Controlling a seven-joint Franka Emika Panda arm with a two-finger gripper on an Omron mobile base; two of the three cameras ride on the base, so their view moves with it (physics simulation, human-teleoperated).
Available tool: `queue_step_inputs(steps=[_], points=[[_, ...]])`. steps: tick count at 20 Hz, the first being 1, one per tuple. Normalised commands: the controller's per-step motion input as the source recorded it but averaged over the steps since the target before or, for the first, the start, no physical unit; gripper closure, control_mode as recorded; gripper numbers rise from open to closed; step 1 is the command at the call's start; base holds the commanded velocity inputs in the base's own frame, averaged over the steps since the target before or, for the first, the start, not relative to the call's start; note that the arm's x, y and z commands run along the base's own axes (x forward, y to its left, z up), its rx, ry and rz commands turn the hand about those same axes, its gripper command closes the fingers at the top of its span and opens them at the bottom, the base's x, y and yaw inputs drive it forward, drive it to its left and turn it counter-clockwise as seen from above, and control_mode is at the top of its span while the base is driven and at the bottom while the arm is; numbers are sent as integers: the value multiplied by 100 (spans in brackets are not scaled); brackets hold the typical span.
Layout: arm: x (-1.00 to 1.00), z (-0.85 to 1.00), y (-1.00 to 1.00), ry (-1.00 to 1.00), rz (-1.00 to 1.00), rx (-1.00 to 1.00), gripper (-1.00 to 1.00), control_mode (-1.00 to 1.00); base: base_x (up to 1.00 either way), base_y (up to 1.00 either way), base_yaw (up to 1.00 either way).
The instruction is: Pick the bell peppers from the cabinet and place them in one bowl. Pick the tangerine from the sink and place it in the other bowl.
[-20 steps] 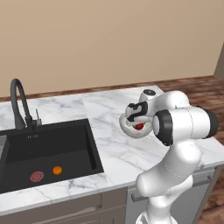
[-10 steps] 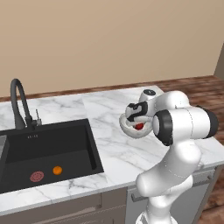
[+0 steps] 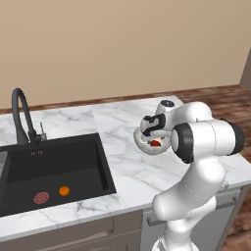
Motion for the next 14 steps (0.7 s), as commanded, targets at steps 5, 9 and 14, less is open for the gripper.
queue_step_inputs(steps=[5, 9, 14], points=[[0, 0, 0, 0, 0, 0, -100, -100, 0, 0, 0], [-1, 21, 0, 0, 0, 0, -100, -100, 0, 0, 0], [-15, 54, 0, -1, 0, 5, -100, -100, 0, 0, 0]])
